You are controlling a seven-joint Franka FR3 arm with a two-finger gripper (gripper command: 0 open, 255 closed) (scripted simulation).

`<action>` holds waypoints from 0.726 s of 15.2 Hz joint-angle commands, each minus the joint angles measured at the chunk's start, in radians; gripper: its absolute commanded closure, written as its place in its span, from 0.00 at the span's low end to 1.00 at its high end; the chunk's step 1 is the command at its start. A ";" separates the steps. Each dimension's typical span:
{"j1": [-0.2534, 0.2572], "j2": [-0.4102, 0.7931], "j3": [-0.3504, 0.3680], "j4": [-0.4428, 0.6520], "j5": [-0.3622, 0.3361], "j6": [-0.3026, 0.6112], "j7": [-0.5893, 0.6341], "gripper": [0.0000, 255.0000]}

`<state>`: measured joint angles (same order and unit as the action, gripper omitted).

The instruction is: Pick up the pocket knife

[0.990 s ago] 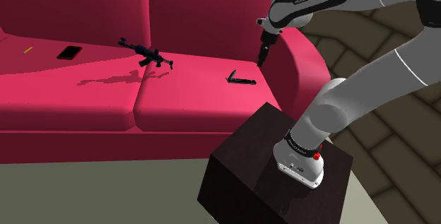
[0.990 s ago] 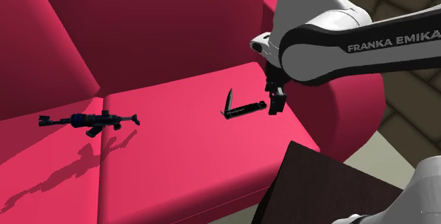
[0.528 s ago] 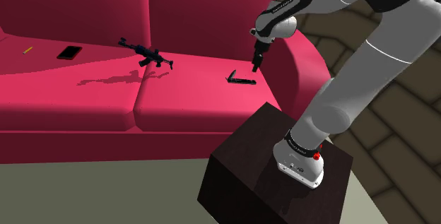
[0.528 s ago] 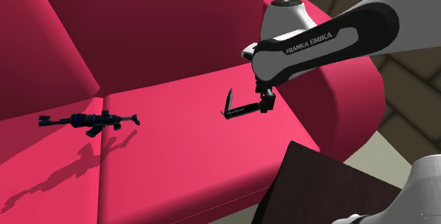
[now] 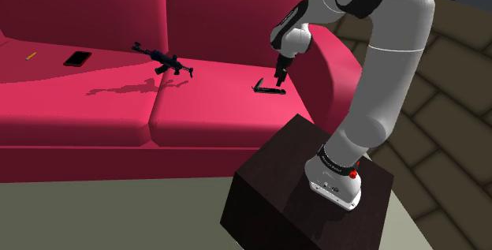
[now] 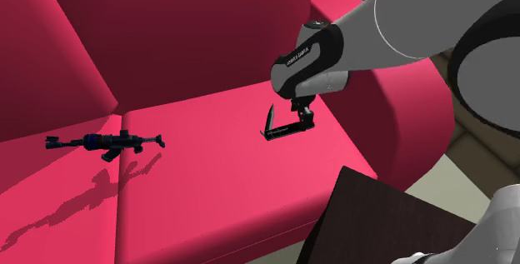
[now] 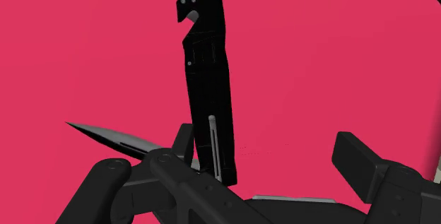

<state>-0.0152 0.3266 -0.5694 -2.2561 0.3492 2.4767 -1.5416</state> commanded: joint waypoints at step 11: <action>-0.143 0.280 0.151 0.175 0.177 0.072 -0.190 0.00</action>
<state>-0.1510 0.5880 -0.4287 -2.0901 0.5153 2.5392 -1.7254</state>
